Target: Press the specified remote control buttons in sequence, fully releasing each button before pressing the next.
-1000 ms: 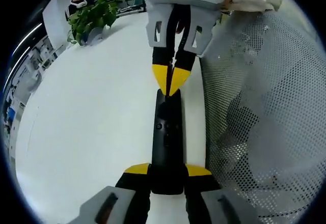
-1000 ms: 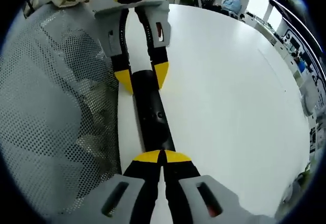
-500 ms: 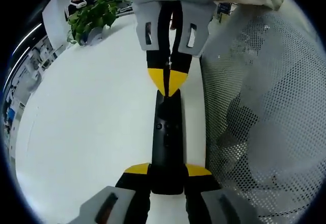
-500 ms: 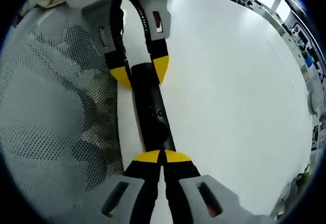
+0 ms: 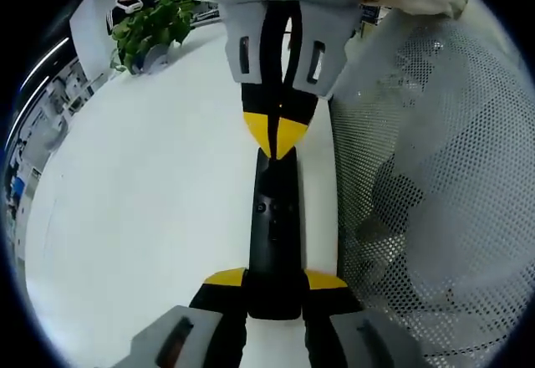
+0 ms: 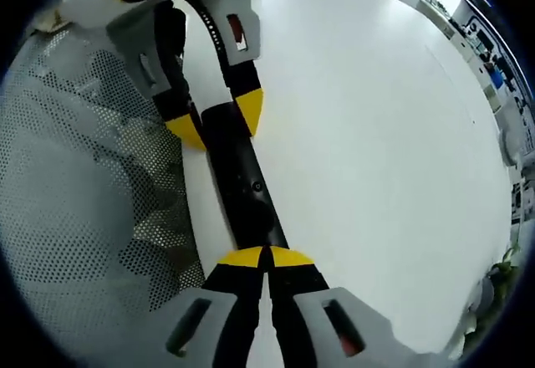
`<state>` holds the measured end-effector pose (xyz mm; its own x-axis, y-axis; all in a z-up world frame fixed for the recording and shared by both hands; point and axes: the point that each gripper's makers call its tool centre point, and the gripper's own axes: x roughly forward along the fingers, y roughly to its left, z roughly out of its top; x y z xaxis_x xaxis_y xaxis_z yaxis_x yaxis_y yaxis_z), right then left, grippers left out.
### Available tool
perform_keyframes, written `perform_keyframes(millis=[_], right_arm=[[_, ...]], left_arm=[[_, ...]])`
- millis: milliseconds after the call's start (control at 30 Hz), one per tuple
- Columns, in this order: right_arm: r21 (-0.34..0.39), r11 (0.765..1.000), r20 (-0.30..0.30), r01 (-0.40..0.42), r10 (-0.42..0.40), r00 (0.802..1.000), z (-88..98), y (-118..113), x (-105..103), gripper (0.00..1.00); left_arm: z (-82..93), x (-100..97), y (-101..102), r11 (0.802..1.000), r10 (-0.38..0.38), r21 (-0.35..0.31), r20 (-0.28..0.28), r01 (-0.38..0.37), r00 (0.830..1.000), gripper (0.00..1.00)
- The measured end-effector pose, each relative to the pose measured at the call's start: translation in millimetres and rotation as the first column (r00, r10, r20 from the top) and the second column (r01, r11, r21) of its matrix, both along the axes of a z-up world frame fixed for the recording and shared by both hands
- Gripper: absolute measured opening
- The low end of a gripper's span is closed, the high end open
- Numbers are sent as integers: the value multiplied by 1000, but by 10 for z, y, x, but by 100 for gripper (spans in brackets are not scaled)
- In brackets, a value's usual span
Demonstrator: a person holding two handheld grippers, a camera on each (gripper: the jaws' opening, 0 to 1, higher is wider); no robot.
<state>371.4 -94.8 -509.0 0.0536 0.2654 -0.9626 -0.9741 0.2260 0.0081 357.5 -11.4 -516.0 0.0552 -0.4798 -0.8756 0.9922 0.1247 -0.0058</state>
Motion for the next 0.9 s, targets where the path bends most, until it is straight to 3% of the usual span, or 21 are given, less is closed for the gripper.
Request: perform_keyframes(millis=[367, 767, 900], right_arm=[[136, 988, 43, 69, -76, 996, 22, -2, -17, 0], [166, 985, 53, 36, -46, 998, 30, 31, 9, 0], [200, 980, 35, 15, -22, 999, 22, 151, -53, 0]], left_arm=[[0, -1, 3, 1000, 6, 1, -1, -6, 1000, 25], [0, 3, -1, 1000, 6, 1, 1, -6, 1000, 25], [-2, 3, -3, 1000, 6, 0, 1, -6, 1000, 25]])
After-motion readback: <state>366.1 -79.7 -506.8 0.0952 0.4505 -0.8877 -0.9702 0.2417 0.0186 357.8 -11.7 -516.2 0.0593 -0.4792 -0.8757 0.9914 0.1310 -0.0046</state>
